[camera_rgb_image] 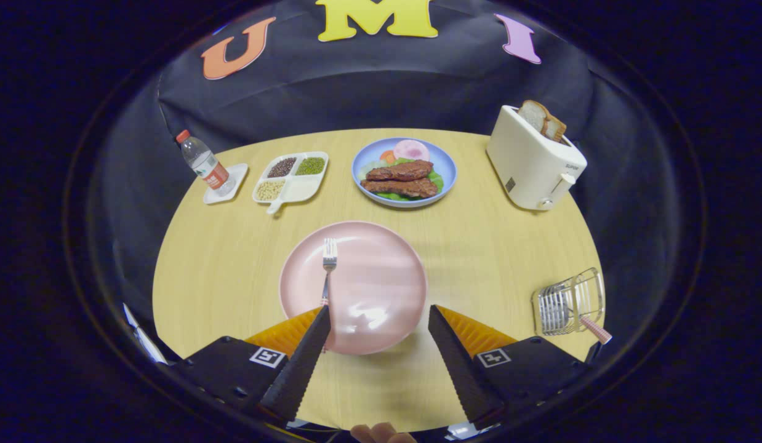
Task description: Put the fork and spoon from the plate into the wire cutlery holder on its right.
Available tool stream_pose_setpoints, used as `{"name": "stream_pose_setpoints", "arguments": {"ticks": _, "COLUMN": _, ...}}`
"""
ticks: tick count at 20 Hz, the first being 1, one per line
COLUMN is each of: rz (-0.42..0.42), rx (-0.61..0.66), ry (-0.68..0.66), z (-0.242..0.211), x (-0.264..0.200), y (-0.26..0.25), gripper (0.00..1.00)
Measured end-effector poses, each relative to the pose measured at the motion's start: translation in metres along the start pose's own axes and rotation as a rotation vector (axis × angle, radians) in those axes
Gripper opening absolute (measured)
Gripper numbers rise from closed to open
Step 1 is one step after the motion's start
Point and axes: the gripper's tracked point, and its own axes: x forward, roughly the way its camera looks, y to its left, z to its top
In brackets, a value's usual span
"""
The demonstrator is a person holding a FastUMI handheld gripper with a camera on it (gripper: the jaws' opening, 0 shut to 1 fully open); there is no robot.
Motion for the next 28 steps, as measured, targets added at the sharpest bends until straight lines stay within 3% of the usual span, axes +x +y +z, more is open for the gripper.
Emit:
{"name": "stream_pose_setpoints", "arguments": {"ticks": 4, "rz": 0.010, "rx": -0.001, "ry": -0.056, "z": -0.002, "x": 0.022, "y": 0.020, "gripper": 0.96}}
{"name": "stream_pose_setpoints", "arguments": {"ticks": 10, "rz": 0.007, "rx": 0.003, "ry": -0.022, "z": -0.019, "x": 0.058, "y": 0.049, "gripper": 0.94}}
{"name": "stream_pose_setpoints", "arguments": {"ticks": 12, "rz": -0.003, "rx": 0.009, "ry": -0.003, "z": -0.025, "x": 0.070, "y": 0.055, "gripper": 0.83}}
{"name": "stream_pose_setpoints", "arguments": {"ticks": 16, "rz": -0.013, "rx": 0.019, "ry": 0.031, "z": -0.034, "x": 0.081, "y": 0.066, "gripper": 0.77}}
{"name": "stream_pose_setpoints", "arguments": {"ticks": 21, "rz": -0.029, "rx": 0.026, "ry": 0.058, "z": -0.041, "x": 0.086, "y": 0.070, "gripper": 0.56}}
{"name": "stream_pose_setpoints", "arguments": {"ticks": 24, "rz": -0.046, "rx": 0.030, "ry": 0.065, "z": -0.044, "x": 0.089, "y": 0.067, "gripper": 0.15}}
{"name": "stream_pose_setpoints", "arguments": {"ticks": 27, "rz": -0.059, "rx": -0.014, "ry": 0.053, "z": -0.043, "x": 0.089, "y": 0.063, "gripper": 0.18}}
{"name": "stream_pose_setpoints", "arguments": {"ticks": 28, "rz": -0.049, "rx": -0.031, "ry": 0.065, "z": -0.042, "x": 0.085, "y": 0.063, "gripper": 0.06}}
